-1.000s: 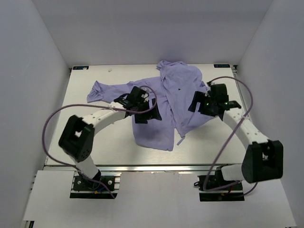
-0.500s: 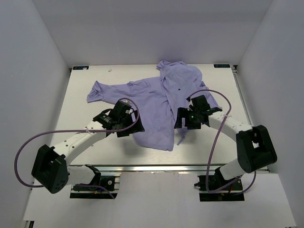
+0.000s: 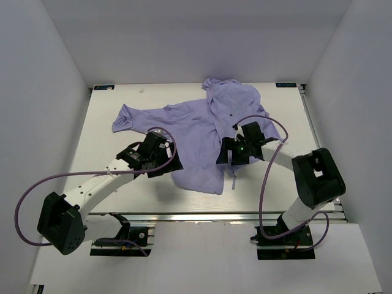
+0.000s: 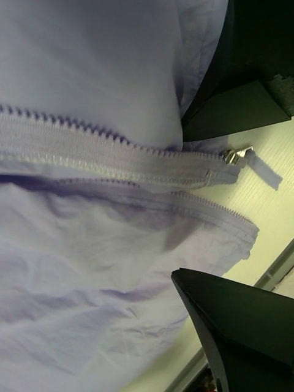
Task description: Zip up the jacket
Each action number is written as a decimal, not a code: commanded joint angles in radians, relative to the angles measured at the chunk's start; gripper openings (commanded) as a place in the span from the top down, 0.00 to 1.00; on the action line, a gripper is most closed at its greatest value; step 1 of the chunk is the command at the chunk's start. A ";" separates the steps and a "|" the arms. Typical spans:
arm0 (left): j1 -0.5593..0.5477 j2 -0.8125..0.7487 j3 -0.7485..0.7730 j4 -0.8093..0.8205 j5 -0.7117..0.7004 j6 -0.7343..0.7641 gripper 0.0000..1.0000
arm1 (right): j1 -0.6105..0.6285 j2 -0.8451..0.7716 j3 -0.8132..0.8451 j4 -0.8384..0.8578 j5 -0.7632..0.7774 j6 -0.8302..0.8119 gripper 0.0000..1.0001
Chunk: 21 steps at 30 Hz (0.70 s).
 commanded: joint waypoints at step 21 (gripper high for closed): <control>-0.001 -0.065 -0.010 -0.024 -0.026 -0.012 0.02 | 0.250 -0.056 0.117 -0.071 0.118 0.064 0.11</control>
